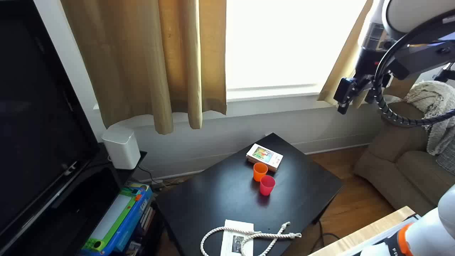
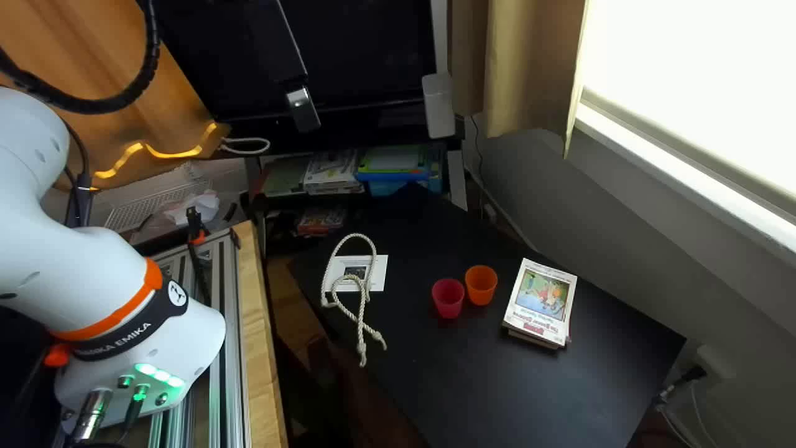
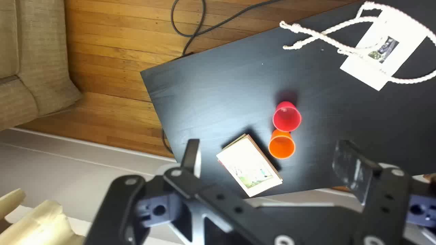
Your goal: Stack the cups, then turn them upside down
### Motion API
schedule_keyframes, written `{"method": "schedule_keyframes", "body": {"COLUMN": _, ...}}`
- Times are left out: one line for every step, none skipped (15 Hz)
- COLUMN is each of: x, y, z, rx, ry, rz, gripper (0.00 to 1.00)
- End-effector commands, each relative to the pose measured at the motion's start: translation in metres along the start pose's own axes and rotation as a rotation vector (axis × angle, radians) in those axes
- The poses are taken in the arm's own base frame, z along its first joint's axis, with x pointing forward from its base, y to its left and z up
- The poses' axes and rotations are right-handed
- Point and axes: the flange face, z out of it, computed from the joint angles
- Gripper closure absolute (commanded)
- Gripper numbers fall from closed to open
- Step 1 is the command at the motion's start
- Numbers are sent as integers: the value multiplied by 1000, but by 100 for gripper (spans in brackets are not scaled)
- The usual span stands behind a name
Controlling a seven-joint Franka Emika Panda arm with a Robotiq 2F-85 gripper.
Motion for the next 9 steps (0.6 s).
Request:
{"method": "schedule_keyframes", "body": {"x": 0, "y": 0, "z": -1, "rx": 0, "ry": -1, "rz": 0, "gripper": 0}}
{"method": "schedule_keyframes", "body": {"x": 0, "y": 0, "z": -1, "rx": 0, "ry": -1, "rz": 0, "gripper": 0}}
{"method": "schedule_keyframes", "body": {"x": 0, "y": 0, "z": -1, "rx": 0, "ry": -1, "rz": 0, "gripper": 0}}
{"method": "schedule_keyframes", "body": {"x": 0, "y": 0, "z": -1, "rx": 0, "ry": -1, "rz": 0, "gripper": 0}}
{"method": "schedule_keyframes", "body": {"x": 0, "y": 0, "z": -1, "rx": 0, "ry": -1, "rz": 0, "gripper": 0}}
{"method": "schedule_keyframes", "body": {"x": 0, "y": 0, "z": -1, "rx": 0, "ry": -1, "rz": 0, "gripper": 0}}
{"method": "schedule_keyframes", "body": {"x": 0, "y": 0, "z": -1, "rx": 0, "ry": -1, "rz": 0, "gripper": 0}}
{"method": "schedule_keyframes", "body": {"x": 9, "y": 9, "z": 11, "rx": 34, "ry": -34, "rz": -3, "gripper": 0}}
{"method": "schedule_keyframes", "body": {"x": 19, "y": 17, "z": 29, "rx": 106, "ry": -32, "rz": -23, "gripper": 0}}
